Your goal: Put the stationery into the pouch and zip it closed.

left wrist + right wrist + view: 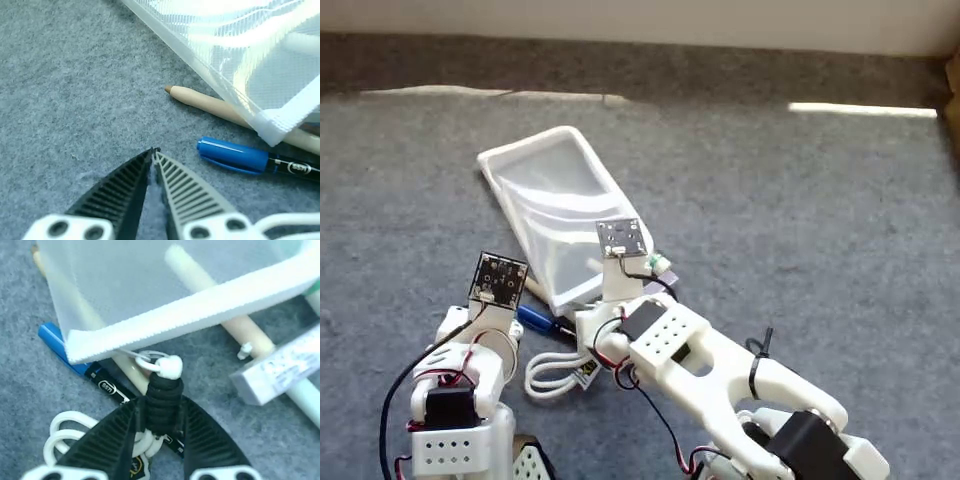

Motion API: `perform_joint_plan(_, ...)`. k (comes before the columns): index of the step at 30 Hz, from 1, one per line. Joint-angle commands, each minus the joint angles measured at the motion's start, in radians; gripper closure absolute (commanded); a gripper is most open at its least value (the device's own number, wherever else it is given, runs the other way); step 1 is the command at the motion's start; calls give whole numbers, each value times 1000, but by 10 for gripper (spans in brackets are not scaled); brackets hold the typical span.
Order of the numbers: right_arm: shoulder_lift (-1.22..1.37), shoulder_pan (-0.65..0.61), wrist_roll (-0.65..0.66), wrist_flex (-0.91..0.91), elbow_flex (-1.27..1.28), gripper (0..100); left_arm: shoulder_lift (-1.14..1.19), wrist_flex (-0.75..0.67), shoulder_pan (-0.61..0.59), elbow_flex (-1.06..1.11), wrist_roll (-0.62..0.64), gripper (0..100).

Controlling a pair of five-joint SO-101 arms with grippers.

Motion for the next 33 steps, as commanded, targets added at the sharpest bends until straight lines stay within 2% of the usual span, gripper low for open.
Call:
perform_joint_plan(1,-13,31,23,-19,-62,967,-10,-17,-18,19,9,994)
perform_joint_plan(5,-15,30,132,-19,-64,995,-10,-17,-18,19,9,994)
perform_joint_plan(11,-21,31,150,-19,-82,995,-12,-25,-18,16,8,993)
perform_joint_plan(16,-116,33,249,-16,-93,995,-12,-23,-19,-10,11,993)
perform_joint_plan(21,-202,33,259,-18,-93,995,-12,-25,-68,-74,12,992)
perform_joint_plan(25,-228,35,261,-18,-99,995,-12,-25,-65,-94,26,893)
perform_joint_plan(29,-231,35,261,-18,-99,995,-12,-18,-71,-116,210,761)
perform_joint_plan(33,-234,33,270,-18,-101,995,-12,-17,-71,-165,299,697)
